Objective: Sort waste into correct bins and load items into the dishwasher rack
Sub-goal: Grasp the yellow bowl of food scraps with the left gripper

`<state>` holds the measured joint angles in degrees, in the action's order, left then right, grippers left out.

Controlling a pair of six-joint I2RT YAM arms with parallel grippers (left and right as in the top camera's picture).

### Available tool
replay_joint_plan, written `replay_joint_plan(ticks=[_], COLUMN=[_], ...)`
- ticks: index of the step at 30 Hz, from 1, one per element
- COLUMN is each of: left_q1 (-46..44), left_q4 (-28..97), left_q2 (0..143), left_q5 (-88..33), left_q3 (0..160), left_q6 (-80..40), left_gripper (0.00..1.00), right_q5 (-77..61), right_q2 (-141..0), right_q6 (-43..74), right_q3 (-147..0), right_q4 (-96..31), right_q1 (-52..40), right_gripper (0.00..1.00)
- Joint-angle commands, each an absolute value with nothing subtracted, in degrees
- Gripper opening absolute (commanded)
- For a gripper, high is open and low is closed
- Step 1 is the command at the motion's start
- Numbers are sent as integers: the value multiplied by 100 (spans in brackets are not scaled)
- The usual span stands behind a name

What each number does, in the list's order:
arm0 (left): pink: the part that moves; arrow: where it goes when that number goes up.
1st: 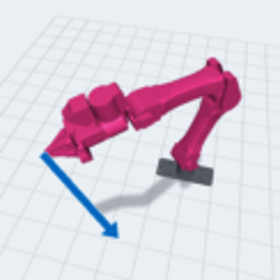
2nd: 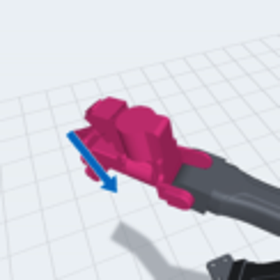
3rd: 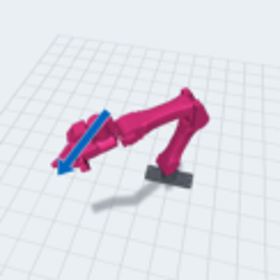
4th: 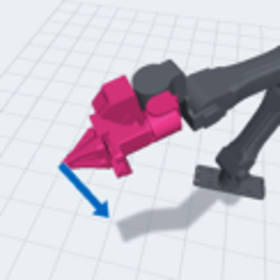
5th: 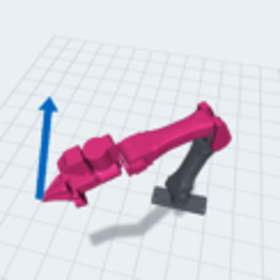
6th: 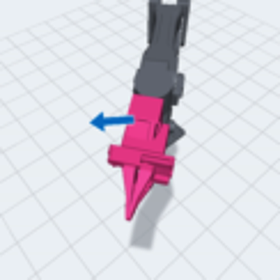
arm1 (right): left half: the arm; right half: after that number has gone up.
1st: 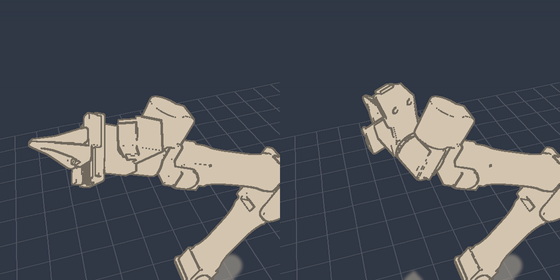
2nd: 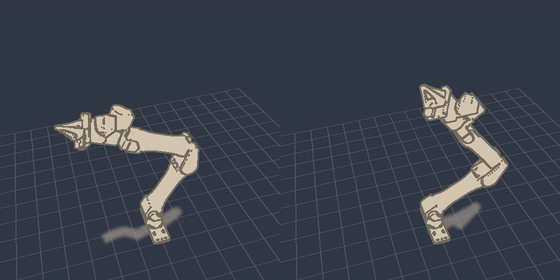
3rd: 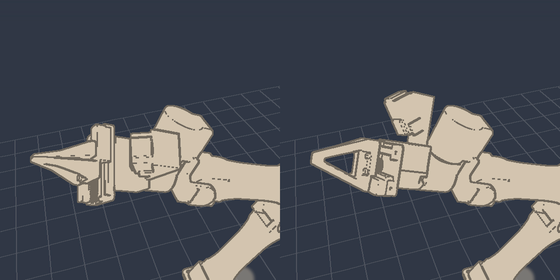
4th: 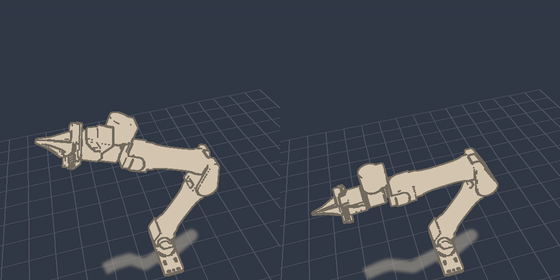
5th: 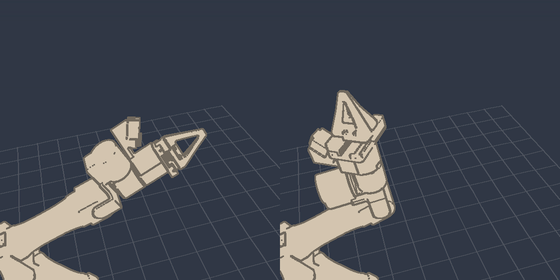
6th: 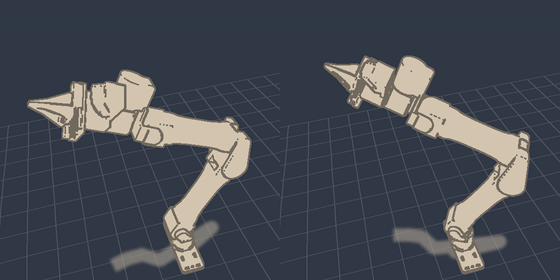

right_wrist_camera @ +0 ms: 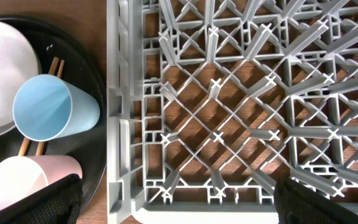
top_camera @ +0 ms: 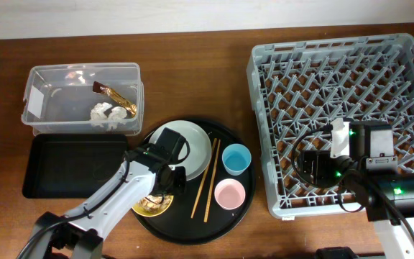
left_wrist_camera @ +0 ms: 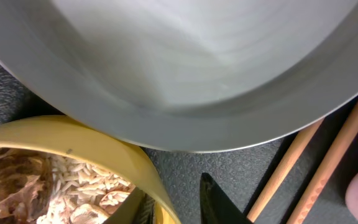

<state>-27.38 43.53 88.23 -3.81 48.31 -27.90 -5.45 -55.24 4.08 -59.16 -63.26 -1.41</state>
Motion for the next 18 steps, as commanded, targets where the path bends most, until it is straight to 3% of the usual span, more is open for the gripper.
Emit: replay_joint_plan(ticks=[1, 3, 13, 18], left_q1=[-2775, -2775, -2668, -1494], left_q4=[4460, 4480, 5470, 5448], left_q2=[8750, 8750, 8114, 7909], left_q5=[-362, -360, 587, -16], left_q3=[4803, 4803, 6184, 6464], left_q6=[-2783, -2783, -2705, -1992], left_gripper=[6, 0, 0, 0], right_q5=[-576, -574, -576, -576], right_q2=[-5513, -5513, -5513, -5513], right_q6=[405, 405, 405, 405], right_q3=[-6027, -6027, -6027, -6027], right_q4=[-6335, -6333, -6348, -6346], right_q1=[-115, -115, -115, -115], right_gripper=[99, 99, 99, 99])
